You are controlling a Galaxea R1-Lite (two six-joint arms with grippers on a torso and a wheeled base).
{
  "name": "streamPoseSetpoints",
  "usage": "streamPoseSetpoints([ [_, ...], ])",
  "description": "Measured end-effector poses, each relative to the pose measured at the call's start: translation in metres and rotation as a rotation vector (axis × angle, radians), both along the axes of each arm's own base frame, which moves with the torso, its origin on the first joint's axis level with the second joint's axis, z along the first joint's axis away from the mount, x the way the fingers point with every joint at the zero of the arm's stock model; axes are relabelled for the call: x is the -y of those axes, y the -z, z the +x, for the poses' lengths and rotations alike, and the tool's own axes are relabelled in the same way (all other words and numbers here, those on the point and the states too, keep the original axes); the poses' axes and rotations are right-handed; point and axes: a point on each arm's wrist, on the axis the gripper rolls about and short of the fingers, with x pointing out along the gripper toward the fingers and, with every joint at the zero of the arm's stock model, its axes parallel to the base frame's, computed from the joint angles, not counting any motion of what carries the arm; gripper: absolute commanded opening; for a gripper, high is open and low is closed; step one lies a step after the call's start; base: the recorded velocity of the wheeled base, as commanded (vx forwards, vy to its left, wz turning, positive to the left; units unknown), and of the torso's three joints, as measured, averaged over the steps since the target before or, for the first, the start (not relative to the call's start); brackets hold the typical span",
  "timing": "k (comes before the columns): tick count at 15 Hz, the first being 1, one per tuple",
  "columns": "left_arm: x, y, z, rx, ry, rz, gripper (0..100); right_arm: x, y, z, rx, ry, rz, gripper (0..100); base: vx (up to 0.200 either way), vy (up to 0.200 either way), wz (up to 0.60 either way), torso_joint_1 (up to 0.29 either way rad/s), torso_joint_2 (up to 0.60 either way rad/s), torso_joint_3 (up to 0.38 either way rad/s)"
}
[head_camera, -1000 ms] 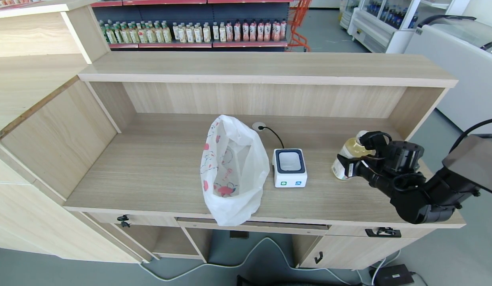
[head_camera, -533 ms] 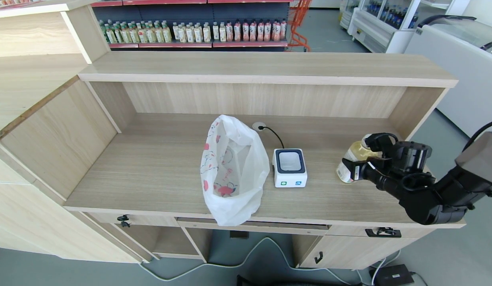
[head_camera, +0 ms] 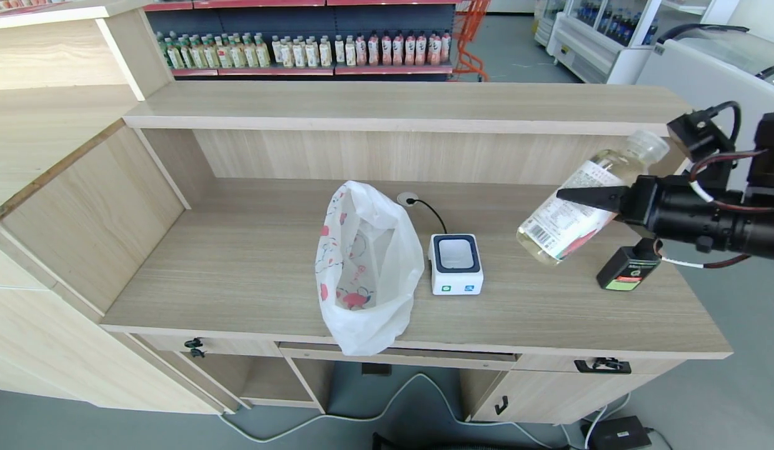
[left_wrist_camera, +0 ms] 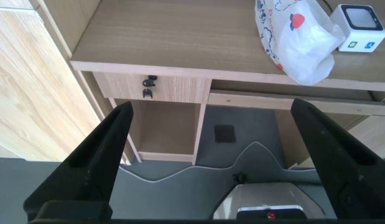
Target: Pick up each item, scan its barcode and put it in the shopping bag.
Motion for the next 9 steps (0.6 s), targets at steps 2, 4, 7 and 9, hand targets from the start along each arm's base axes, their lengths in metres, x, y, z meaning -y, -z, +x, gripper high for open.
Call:
streamPoseSetpoints([
  [2,0.000,0.000,0.000,0.000,0.000,0.000,100,-0.001,-0.015,-0.040,-0.017,-0.231,0.092,0,0.000,0.000,0.00,0.000,0.00,0.000],
  [4,0.000,0.000,0.000,0.000,0.000,0.000,100,-0.006,-0.019,-0.068,0.000,-0.361,0.115,0,0.000,0.000,0.00,0.000,0.00,0.000],
  [7,0.000,0.000,0.000,0.000,0.000,0.000,100,-0.017,-0.026,-0.092,0.025,-0.479,0.131,0,0.000,0.000,0.00,0.000,0.00,0.000],
  [9,0.000,0.000,0.000,0.000,0.000,0.000,100,-0.024,-0.035,-0.105,0.035,-0.573,0.161,0,0.000,0.000,0.00,0.000,0.00,0.000],
])
